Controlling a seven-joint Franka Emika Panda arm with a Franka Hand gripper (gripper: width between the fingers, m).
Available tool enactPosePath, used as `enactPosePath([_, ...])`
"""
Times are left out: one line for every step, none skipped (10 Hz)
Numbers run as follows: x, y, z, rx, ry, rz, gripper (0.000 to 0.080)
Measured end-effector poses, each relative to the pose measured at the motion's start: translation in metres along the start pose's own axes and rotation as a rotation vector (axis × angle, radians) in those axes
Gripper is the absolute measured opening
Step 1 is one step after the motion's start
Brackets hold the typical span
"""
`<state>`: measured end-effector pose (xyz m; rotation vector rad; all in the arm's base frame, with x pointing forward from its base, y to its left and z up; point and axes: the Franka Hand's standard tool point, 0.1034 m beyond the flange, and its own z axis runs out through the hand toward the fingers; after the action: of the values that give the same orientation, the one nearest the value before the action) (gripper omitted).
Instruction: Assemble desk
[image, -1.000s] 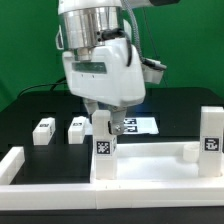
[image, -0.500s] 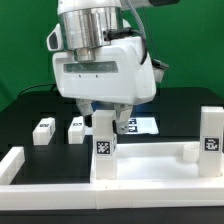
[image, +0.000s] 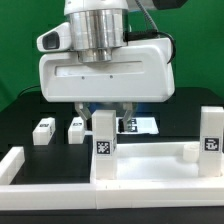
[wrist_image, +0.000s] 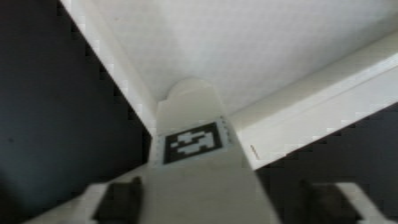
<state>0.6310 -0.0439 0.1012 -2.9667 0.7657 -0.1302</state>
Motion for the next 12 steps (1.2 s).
enactPosePath([-0.0001, 0.0008, 0.0002, -0.001, -0.001, 0.069, 0.0290])
enactPosePath([0.0001, 0.0029, 0.0006, -0.003, -0.001, 0.141, 0.0292])
enactPosePath([0.0001, 0.0029, 0.0006, -0.002, -0.001, 0.195, 0.0292])
enactPosePath([0.0001, 0.0028, 0.0006, -0.002, -0.001, 0.277, 0.0292])
enactPosePath([-0.0038, 0.0000, 0.0007, -0.016, -0.022, 0.461, 0.0292])
enactPosePath([-0.0028, -0.0009, 0.0010, -0.014, -0.031, 0.588, 0.0292])
enactPosePath([-0.0002, -0.0016, 0.0010, -0.005, -0.043, 0.805, 0.0292])
enactPosePath([0.0032, -0.0017, 0.0015, 0.001, -0.066, 1.014, 0.0292])
enactPosePath([0.0038, -0.0021, 0.0013, 0.006, -0.072, 1.102, 0.0292])
enactPosePath([0.0047, -0.0028, 0.0010, 0.014, -0.078, 1.250, 0.0292])
enactPosePath([0.0052, -0.0041, 0.0011, 0.017, -0.074, 1.357, 0.0292])
enactPosePath([0.0051, -0.0042, 0.0009, 0.014, -0.073, 1.390, 0.0292])
